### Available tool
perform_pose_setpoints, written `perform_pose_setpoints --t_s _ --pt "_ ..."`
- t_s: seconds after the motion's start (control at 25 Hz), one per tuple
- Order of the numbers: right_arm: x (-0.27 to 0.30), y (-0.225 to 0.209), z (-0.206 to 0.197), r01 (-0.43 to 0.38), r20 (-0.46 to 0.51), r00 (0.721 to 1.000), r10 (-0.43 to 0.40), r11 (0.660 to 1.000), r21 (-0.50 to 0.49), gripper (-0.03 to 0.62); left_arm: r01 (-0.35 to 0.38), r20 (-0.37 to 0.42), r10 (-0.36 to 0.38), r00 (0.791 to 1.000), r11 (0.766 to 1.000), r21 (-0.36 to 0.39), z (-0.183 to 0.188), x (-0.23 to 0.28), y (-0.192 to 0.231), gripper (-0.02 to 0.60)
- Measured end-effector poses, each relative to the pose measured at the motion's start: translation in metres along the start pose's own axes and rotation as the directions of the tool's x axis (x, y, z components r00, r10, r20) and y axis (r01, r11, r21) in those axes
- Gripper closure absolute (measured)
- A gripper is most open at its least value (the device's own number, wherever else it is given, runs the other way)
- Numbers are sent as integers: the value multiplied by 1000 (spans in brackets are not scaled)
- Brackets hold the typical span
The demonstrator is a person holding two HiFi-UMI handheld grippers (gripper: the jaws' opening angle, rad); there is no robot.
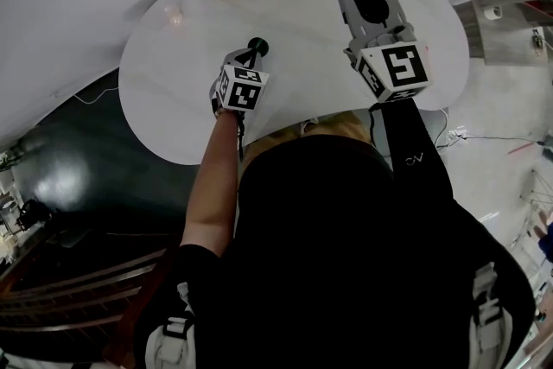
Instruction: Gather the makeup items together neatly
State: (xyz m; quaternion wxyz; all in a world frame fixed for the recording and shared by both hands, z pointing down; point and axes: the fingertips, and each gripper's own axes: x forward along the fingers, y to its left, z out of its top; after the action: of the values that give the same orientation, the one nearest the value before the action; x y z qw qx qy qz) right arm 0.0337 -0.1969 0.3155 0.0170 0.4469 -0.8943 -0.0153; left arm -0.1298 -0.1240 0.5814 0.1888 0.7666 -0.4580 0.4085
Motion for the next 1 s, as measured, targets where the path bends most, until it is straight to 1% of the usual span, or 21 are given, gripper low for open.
perform_pose_setpoints --t_s 0.12,0.2,0.24,0.28,0.32,0.36,0.44,0.56,0.68,0.76,0.84,0.92,1.0 --pt "-5 -8 -4 12 -7 1000 -12 1000 0 588 34 -61 -35 998 999 -18 -21 19 -10 569" --pt "-8 -11 -3 13 -1 1000 -13 1000 3 588 42 -71 -44 996 999 -30 -27 23 -15 569" --pt "-9 -12 -3 12 -1 1000 -12 1000 5 588 42 -64 -45 997 998 -40 -27 22 -16 567" --pt "-9 -12 -4 11 -2 1000 -11 1000 7 588 40 -51 -42 998 998 -50 -26 19 -16 552" --pt "-9 -12 -5 9 -4 1000 -9 1000 8 589 35 -35 -37 999 998 -56 -23 16 -14 473" --pt "-8 -11 -6 5 -5 1000 -5 1000 10 589 26 -17 -27 999 998 -59 -19 12 -11 453" --pt "-4 -8 -5 -6 -4 1000 6 1000 12 588 -5 22 7 1000 998 -66 -12 2 0 453" --pt "3 1 -5 -30 -1 1000 30 999 14 588 -86 85 96 992 990 -109 -1 -21 34 453" --pt "12 14 -7 -60 1 998 60 998 22 588 -156 153 185 971 971 -183 13 -49 75 453" --pt "21 23 -10 -80 -2 997 80 996 34 589 -192 200 236 951 957 -217 27 -71 99 453" --pt "32 33 -13 -102 -7 995 102 994 44 589 -213 259 275 926 947 -241 46 -96 117 453" --pt "44 43 -16 -124 -13 992 125 991 48 588 -221 329 301 895 940 -260 68 -124 127 453" --pt "54 52 -19 -140 -17 990 141 989 54 588 -233 372 320 871 937 -261 81 -140 136 453"
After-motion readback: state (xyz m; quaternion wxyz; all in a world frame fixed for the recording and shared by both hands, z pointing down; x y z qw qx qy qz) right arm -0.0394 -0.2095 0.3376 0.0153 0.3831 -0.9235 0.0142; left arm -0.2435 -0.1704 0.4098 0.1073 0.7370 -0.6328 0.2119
